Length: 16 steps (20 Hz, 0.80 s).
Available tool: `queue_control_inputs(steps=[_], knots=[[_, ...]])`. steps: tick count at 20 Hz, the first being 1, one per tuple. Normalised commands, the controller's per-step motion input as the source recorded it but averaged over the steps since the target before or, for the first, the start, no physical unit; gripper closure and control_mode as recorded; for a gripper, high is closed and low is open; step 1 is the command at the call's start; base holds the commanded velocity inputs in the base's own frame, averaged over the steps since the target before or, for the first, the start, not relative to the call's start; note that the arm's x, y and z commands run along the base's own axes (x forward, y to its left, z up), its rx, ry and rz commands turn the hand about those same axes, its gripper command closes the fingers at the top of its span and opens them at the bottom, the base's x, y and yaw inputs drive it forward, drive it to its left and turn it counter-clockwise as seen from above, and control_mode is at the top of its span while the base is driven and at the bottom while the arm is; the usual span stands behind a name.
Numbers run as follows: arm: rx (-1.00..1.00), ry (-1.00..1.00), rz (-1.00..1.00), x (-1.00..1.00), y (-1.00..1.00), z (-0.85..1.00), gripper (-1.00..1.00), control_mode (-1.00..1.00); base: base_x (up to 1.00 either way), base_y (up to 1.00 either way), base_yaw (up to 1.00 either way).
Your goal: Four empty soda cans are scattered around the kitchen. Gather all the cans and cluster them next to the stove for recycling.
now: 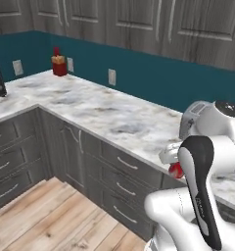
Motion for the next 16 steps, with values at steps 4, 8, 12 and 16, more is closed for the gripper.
queue_control_inputs(steps=[4,8,12,16], knots=[[0.0,0.0,0.0,0.0,0.0,0.0,1.0,1.0,-0.62,-0.01,-0.37],[0.0,0.0,0.0,0.0,0.0,0.0,1.0,1.0,-0.57,-0.04,-0.38],[0.0,0.0,0.0,0.0,0.0,0.0,1.0,1.0,-0.49,-0.03,-0.39],[0.0,0.0,0.0,0.0,0.0,0.0,1.0,1.0,-0.43,-0.03,-0.39]])
